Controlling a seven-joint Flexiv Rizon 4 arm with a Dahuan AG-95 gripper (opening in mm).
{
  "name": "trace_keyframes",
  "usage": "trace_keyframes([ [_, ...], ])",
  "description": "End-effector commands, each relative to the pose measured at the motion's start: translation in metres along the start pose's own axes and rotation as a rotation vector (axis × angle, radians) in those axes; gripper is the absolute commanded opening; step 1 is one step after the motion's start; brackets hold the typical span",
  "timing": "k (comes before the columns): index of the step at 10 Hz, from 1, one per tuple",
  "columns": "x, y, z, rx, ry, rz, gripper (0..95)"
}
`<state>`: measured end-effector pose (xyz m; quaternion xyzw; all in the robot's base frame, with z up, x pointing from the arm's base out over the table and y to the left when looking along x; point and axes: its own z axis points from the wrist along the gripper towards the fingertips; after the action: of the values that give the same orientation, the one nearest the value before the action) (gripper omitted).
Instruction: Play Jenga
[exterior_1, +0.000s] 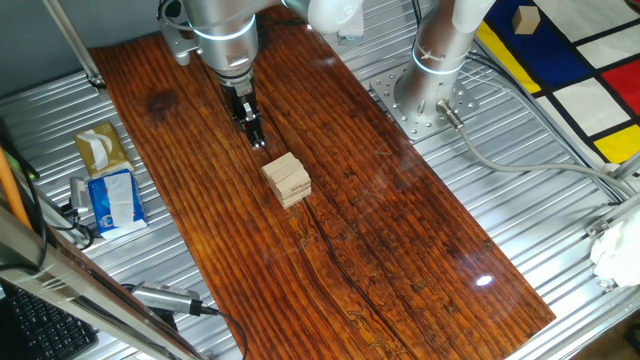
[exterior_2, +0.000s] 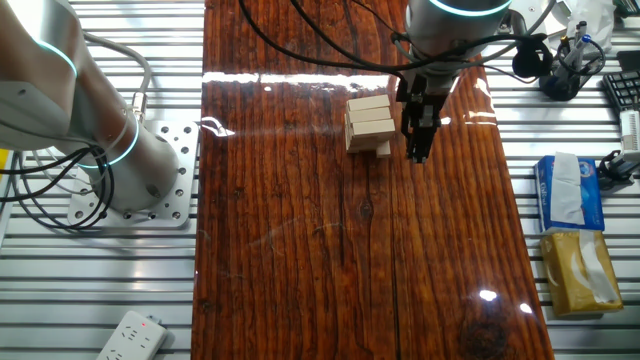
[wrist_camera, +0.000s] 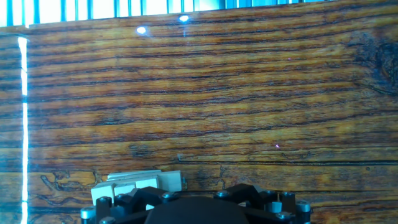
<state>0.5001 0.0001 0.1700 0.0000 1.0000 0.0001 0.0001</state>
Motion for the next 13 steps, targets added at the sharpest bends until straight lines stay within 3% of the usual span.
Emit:
trace_keyframes([
  [1, 0.0001, -0.0001, -0.0001, -0.040, -0.029, -0.227, 0.0],
  [13, 0.0001, 0.0000, -0.0002, -0.021, -0.024, -0.253, 0.0],
])
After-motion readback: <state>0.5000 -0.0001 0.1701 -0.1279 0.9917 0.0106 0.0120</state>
